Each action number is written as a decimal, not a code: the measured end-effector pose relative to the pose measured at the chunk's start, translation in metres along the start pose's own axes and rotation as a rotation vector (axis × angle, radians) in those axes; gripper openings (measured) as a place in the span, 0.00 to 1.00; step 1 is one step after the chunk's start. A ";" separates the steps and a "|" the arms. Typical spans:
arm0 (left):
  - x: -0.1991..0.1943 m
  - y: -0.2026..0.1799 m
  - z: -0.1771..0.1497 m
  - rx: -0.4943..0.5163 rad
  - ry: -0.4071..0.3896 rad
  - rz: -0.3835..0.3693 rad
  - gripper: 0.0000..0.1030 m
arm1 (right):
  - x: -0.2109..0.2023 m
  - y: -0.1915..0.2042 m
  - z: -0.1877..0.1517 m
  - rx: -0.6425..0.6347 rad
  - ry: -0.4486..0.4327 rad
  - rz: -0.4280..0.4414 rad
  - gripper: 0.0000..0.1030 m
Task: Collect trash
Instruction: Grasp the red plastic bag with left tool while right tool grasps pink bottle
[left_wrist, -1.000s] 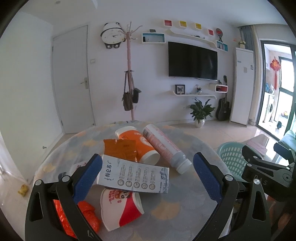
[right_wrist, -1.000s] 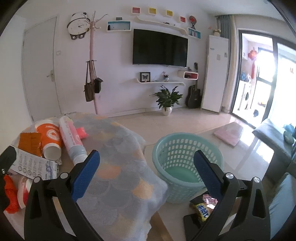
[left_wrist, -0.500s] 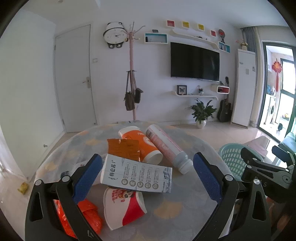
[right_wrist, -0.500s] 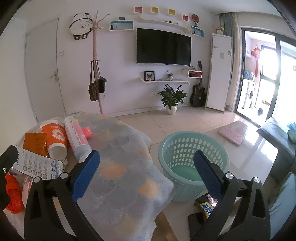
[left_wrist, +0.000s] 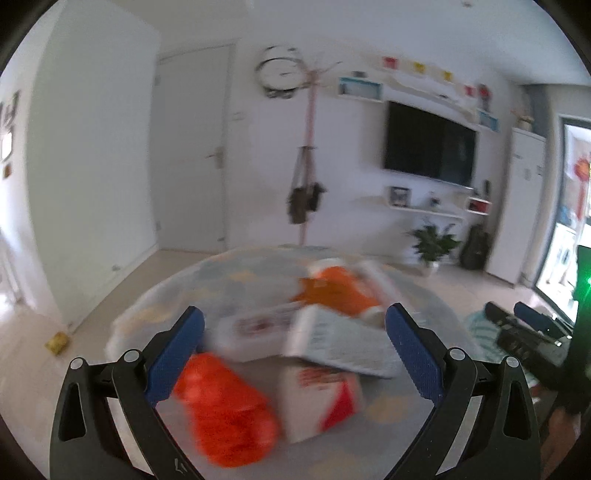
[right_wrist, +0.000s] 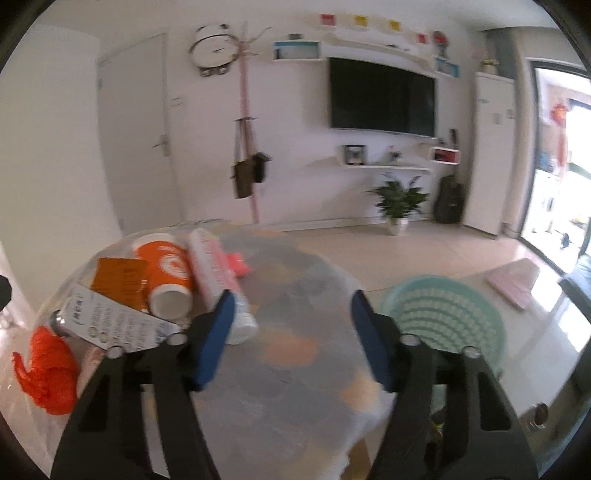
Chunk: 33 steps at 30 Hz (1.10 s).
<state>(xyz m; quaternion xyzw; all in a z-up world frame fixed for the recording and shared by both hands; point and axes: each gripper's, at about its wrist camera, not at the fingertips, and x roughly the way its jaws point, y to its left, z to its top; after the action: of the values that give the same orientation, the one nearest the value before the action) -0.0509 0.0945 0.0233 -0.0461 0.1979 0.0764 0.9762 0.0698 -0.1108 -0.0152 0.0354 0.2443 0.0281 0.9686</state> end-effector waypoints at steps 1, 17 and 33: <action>0.003 0.015 -0.001 -0.019 0.020 0.021 0.93 | 0.006 0.003 0.002 0.000 0.007 0.032 0.48; 0.090 0.079 -0.058 -0.180 0.372 -0.061 0.88 | 0.094 0.053 0.014 -0.114 0.169 0.244 0.59; 0.099 0.079 -0.060 -0.162 0.371 -0.049 0.39 | 0.172 0.058 0.022 -0.086 0.324 0.276 0.61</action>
<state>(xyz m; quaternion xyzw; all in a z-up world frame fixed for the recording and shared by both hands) 0.0035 0.1775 -0.0759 -0.1428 0.3661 0.0584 0.9177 0.2290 -0.0415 -0.0724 0.0220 0.3884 0.1763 0.9042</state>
